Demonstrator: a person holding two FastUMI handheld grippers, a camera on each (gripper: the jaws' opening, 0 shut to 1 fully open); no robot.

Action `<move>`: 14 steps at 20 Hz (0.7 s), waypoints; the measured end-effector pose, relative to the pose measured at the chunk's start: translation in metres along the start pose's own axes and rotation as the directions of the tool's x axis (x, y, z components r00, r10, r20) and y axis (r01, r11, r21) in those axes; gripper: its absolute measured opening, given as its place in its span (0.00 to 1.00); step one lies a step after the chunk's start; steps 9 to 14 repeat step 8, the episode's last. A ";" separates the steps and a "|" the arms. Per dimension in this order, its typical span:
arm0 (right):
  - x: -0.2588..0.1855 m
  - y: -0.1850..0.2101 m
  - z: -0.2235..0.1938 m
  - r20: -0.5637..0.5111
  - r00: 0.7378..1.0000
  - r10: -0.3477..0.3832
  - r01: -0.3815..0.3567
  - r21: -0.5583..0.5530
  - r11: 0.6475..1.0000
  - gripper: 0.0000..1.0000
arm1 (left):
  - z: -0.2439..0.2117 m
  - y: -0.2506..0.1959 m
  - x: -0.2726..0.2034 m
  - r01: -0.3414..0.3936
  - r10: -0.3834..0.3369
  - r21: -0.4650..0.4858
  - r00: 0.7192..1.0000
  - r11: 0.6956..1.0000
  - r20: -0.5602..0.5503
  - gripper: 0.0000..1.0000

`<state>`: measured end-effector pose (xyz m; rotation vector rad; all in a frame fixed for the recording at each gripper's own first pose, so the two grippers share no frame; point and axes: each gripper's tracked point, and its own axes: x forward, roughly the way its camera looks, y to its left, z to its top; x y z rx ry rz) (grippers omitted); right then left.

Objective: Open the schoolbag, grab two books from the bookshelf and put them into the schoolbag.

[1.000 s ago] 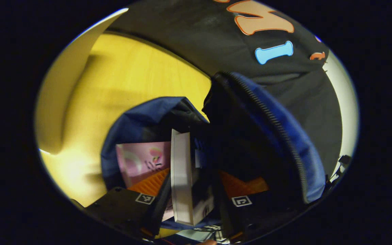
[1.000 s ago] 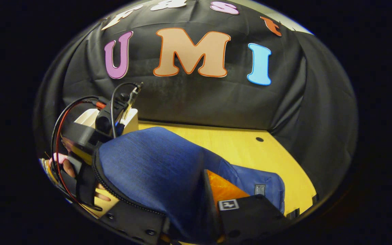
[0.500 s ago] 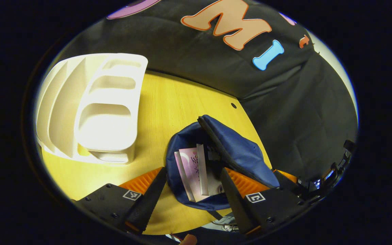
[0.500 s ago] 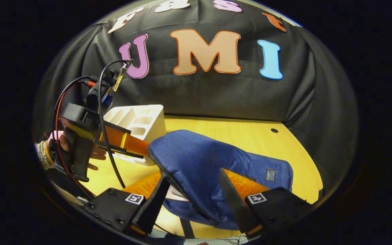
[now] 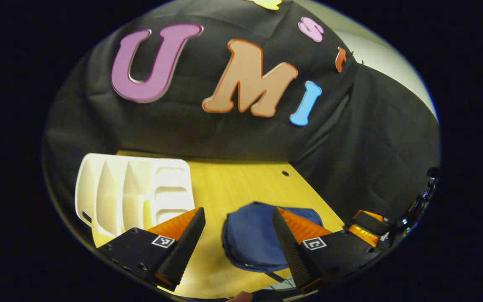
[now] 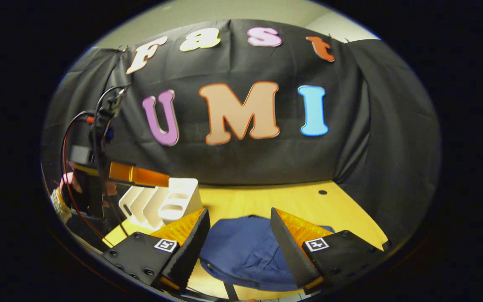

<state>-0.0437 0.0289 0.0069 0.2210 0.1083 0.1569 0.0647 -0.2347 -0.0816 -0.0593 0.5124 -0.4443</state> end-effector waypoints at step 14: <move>0.012 -0.022 0.065 0.177 0.984 -0.002 -0.002 0.022 1.000 0.95 | 0.091 0.035 -0.030 -0.314 0.263 0.122 0.911 0.941 0.319 0.93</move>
